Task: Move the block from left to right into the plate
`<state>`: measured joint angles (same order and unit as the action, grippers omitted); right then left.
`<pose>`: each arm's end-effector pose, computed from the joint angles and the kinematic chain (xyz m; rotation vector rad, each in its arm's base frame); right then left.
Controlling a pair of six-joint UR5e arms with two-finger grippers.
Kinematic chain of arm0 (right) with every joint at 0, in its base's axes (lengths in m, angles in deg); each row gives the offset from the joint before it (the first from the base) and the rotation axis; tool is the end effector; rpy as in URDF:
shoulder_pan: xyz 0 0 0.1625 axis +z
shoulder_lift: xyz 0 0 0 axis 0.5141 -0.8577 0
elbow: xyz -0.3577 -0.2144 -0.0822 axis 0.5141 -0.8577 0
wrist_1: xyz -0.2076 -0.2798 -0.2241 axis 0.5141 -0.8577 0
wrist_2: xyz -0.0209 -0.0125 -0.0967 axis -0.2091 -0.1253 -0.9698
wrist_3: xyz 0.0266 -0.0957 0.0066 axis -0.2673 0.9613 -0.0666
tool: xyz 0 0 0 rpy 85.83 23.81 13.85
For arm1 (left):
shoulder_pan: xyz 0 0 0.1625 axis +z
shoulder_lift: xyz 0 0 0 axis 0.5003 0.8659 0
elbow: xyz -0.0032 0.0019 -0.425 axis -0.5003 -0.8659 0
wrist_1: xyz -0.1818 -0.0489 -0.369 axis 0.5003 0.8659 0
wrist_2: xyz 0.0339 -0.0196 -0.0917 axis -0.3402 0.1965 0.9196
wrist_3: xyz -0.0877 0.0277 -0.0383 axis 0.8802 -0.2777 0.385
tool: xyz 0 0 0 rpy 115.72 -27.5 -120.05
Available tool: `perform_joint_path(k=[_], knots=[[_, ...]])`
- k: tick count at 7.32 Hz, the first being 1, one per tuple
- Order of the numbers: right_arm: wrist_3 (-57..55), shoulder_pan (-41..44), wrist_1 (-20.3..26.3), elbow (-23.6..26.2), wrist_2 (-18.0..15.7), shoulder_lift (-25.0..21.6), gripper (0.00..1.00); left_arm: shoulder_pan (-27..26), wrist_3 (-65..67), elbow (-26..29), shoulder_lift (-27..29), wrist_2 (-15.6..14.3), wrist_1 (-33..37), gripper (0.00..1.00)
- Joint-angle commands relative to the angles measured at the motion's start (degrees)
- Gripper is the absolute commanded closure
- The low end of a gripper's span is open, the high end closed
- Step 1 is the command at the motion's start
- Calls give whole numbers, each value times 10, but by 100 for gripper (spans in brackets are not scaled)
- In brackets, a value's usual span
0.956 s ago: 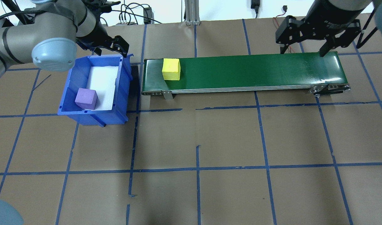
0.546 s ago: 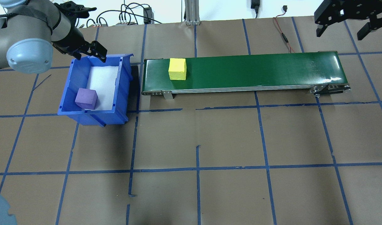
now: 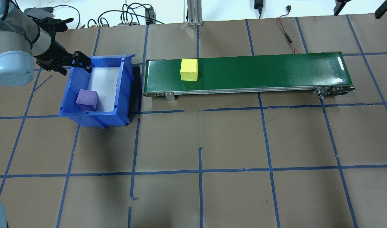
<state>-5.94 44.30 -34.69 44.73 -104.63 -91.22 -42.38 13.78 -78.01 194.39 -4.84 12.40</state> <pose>-0.0133 -0.5818 0.5705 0.2832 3.1195 -0.1483 0.0389 -0.6017 0.3415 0.1533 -3.0502 0.2601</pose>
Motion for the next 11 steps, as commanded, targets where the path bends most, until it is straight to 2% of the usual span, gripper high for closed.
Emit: perform_joint_path(k=[1,2,3,5,6,7,8,10,11], knots=[[22,-25,7,-33,14,38,0,-31,200,-1,-11,1,-5,0],[50,-28,-1,-51,38,63,0,-48,278,-1,-13,-4,-7,0],[68,-29,-19,-56,47,87,0,-50,355,-4,-13,-5,-6,0],[92,-47,-48,-50,85,125,0,-50,402,-14,-9,-6,-6,0],[175,-64,-70,-41,93,147,0,-49,444,-15,2,-65,-6,0],[183,-77,-103,-18,96,167,0,-49,456,-15,7,-130,-6,0],[183,-83,-121,9,137,180,0,-49,461,-16,11,-135,1,0],[184,-84,-192,79,142,192,0,-49,498,-21,32,-132,0,0],[184,-91,-194,98,147,192,0,-49,511,-21,38,-131,0,0]])
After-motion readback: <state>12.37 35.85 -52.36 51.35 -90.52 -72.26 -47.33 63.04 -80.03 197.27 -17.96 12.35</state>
